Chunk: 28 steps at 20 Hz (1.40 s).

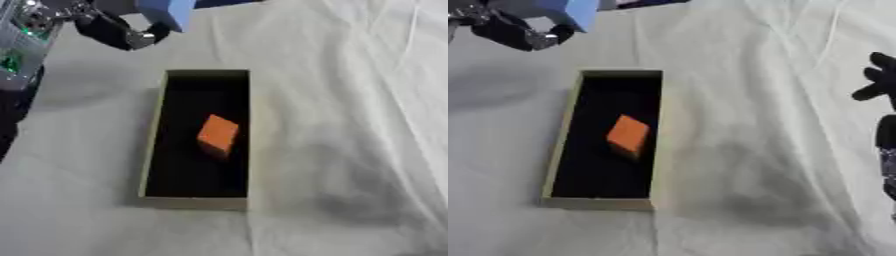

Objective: Pick up objects on the table and place them in the box.

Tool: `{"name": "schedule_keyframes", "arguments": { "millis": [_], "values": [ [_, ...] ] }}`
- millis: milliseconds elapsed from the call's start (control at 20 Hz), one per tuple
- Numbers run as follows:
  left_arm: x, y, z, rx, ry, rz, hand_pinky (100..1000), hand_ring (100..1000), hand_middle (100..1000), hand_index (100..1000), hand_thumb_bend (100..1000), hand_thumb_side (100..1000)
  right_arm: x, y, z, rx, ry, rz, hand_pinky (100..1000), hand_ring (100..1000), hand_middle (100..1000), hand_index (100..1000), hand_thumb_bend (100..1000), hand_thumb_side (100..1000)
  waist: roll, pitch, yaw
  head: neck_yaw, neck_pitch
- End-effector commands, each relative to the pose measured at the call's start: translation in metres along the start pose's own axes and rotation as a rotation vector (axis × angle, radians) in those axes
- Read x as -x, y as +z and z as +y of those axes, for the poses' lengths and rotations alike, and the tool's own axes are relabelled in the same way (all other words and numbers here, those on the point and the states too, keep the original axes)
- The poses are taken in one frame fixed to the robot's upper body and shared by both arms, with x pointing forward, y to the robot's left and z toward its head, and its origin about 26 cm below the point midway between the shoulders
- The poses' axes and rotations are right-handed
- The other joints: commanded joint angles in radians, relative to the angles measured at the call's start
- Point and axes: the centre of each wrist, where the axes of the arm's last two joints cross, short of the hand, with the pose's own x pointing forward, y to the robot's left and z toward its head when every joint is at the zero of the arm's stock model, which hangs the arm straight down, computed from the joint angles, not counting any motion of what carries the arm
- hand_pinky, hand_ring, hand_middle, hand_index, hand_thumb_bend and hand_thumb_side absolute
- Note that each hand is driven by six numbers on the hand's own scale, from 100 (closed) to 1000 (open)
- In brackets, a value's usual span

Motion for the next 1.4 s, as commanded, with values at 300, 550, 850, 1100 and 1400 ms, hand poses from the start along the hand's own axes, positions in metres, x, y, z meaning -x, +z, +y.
{"name": "schedule_keyframes", "arguments": {
  "millis": [300,550,850,1100,1400],
  "values": [
    [-0.026,-0.006,-0.012,0.068,-0.049,-0.142,468,607,513,705,129,100,-0.002,-0.003,-0.007,0.003,0.005,-0.007,881,921,575,866,100,660,-0.004,-0.031,0.000,-0.005,0.002],
    [-0.033,-0.009,-0.036,0.111,-0.066,-0.173,476,615,523,709,148,100,-0.002,-0.004,-0.006,0.006,0.002,-0.004,882,922,575,866,100,661,-0.004,-0.033,0.002,-0.006,-0.001],
    [-0.032,-0.007,-0.059,0.151,-0.084,-0.135,482,621,530,709,180,100,-0.002,-0.004,-0.006,0.007,0.000,-0.004,882,922,574,866,100,661,-0.006,-0.030,0.002,-0.007,0.001],
    [-0.032,-0.006,-0.069,0.178,-0.141,-0.106,492,637,546,717,233,125,-0.002,-0.002,-0.005,0.005,0.002,0.001,882,923,573,866,100,661,-0.006,-0.026,0.001,-0.003,0.004],
    [-0.034,-0.006,-0.082,0.243,-0.176,-0.129,601,756,689,825,398,217,-0.002,-0.002,-0.004,0.005,0.003,0.002,882,923,573,866,100,661,-0.007,-0.024,-0.002,0.001,0.000]
  ]
}}
